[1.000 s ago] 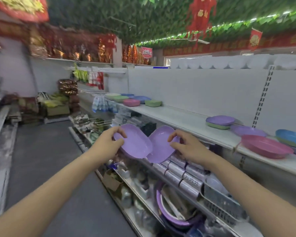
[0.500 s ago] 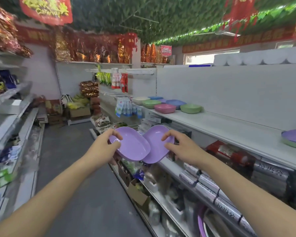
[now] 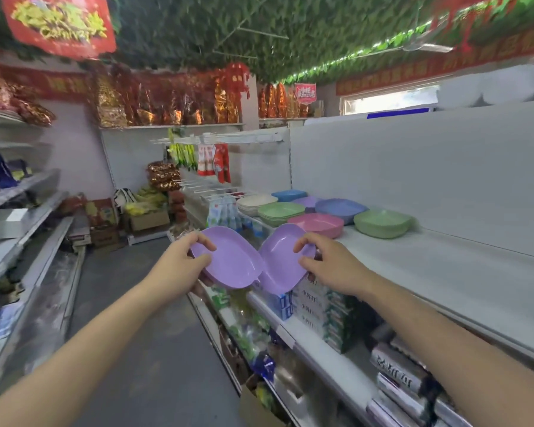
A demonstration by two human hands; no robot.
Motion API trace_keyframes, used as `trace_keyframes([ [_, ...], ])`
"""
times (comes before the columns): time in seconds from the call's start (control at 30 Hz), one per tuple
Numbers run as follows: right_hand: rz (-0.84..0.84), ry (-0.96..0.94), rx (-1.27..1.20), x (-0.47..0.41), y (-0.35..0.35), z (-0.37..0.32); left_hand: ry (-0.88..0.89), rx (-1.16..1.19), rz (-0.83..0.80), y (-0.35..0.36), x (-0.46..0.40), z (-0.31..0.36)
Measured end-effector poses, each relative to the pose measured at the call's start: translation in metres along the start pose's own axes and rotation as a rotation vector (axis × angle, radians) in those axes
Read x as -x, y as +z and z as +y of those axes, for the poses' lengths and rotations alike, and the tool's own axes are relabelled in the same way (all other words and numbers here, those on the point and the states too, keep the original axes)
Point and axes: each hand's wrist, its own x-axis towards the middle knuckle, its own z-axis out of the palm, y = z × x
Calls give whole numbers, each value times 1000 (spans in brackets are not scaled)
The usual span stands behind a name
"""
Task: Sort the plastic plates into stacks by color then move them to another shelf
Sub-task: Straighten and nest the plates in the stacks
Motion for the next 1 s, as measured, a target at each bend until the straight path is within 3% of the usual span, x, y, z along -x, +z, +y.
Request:
trace_keyframes([
  [0.37,185,160,-5,-181,-7,52,64,34,-43,11,-208,-39],
  [0.73,506,410,188,-319,-4,97,204,201,-262,32,-422,-64],
  [0.9,517,549,281,-354,-4,122,234,244,-394,76,-491,-66],
  [1.0,418,632,298,-370,3,135,251,280,-450,107,-526,-61],
])
